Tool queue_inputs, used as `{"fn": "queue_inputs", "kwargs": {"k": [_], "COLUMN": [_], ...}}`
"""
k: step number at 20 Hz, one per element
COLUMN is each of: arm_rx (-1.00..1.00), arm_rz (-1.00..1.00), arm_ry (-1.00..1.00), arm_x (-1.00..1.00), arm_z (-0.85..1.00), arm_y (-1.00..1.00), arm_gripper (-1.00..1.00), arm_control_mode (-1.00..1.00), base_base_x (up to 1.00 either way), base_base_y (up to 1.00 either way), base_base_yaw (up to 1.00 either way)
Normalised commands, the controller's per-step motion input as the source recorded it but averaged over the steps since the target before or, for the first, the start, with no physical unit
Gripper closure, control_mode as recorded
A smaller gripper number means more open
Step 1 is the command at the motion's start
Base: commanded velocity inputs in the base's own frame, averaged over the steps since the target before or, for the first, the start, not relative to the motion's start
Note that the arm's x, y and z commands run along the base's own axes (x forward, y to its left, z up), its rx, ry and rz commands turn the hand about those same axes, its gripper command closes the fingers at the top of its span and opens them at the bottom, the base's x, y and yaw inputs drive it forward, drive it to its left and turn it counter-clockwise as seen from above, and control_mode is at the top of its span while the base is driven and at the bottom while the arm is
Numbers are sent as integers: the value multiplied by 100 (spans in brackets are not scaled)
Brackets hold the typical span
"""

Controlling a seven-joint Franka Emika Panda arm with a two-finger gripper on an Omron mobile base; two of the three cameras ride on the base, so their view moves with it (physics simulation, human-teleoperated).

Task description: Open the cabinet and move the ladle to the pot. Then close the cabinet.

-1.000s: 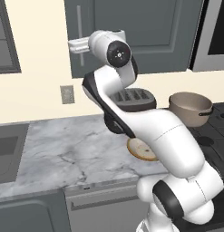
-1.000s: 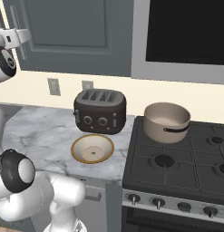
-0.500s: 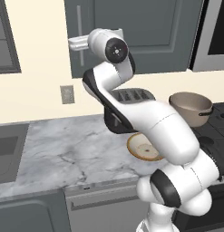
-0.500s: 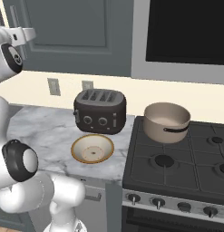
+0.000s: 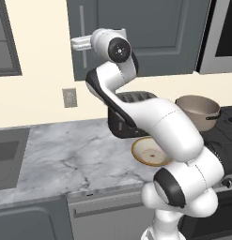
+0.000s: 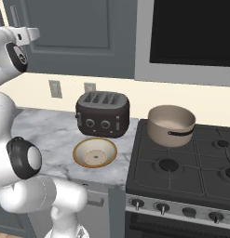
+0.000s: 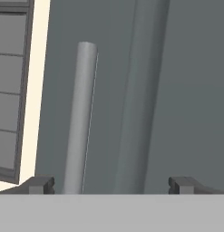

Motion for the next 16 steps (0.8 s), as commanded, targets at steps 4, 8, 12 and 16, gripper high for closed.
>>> {"fn": "queue_inputs", "kwargs": {"k": [4,8,12,16], "arm_rx": [0,0,0,0], "arm_rz": [0,0,0,0], "arm_ry": [0,0,0,0], "arm_x": [26,27,27,18], "arm_z": [-10,-11,-14,-8], "arm_y": [3,4,5,22], "arm_gripper": [-100,-100,-100,-100], "arm_control_mode": [-100,-100,-100,-100], "base_base_x": [0,0,0,0], "base_base_y": [0,0,0,0], "base_base_yaw": [0,0,0,0]}}
